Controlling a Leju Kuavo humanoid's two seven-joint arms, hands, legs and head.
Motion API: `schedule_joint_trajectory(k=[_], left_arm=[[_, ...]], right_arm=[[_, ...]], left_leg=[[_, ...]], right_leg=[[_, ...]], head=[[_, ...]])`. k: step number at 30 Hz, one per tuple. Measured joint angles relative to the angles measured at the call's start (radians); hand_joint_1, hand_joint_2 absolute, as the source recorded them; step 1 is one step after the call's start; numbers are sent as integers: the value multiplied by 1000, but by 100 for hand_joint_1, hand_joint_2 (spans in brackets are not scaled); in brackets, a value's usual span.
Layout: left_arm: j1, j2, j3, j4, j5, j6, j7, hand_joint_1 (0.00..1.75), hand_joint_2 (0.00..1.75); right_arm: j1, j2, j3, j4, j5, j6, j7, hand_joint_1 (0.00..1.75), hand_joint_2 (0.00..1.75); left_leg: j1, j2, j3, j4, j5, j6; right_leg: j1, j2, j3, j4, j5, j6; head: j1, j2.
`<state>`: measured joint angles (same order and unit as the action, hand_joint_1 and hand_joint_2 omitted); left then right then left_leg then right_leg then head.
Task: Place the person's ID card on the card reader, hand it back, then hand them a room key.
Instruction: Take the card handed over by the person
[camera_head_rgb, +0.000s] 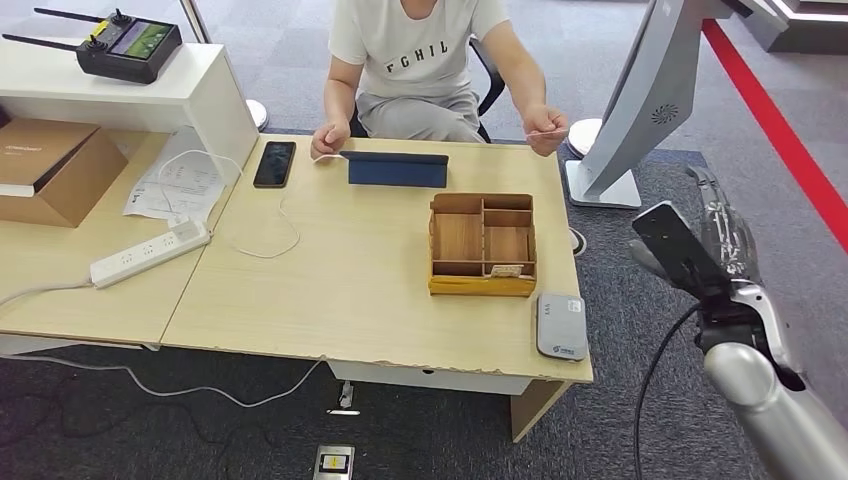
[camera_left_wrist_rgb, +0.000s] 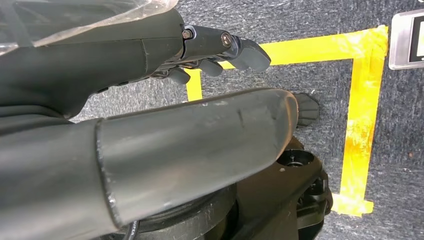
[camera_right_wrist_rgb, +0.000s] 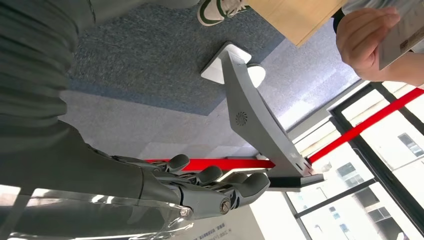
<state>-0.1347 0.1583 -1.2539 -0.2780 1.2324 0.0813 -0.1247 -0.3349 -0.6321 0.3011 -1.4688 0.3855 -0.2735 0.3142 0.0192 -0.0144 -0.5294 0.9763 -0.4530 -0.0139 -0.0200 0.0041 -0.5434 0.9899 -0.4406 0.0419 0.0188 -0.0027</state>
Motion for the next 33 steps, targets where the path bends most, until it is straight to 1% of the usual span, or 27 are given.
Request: schedule_joint_trajectory(k=[10, 20, 25, 33], left_arm=[[0, 0, -6, -8, -5, 11, 8, 0, 0], [0, 0, -8, -15, 0, 27, 29, 0, 0], [1, 0, -8, -21, 1, 34, 33, 0, 0], [1, 0, -8, -25, 1, 39, 33, 0, 0]], right_arm=[[-61, 36, 63, 130, 8, -66, -44, 0, 175], [-120, 74, 124, 239, -8, -110, -66, 0, 175], [-137, 84, 151, 284, -16, -129, -76, 0, 175], [-153, 92, 188, 328, -15, -134, -77, 0, 175]], left_leg=[[0, 0, -1, 0, 0, 0], [0, 0, -1, 0, 0, 0], [0, 0, -1, 0, 0, 0], [0, 0, -1, 0, 0, 0]], right_leg=[[0, 0, -1, 0, 0, 0], [0, 0, -1, 0, 0, 0], [0, 0, -1, 0, 0, 0], [0, 0, -1, 0, 0, 0]], head=[[0, 0], [0, 0], [0, 0], [0, 0]])
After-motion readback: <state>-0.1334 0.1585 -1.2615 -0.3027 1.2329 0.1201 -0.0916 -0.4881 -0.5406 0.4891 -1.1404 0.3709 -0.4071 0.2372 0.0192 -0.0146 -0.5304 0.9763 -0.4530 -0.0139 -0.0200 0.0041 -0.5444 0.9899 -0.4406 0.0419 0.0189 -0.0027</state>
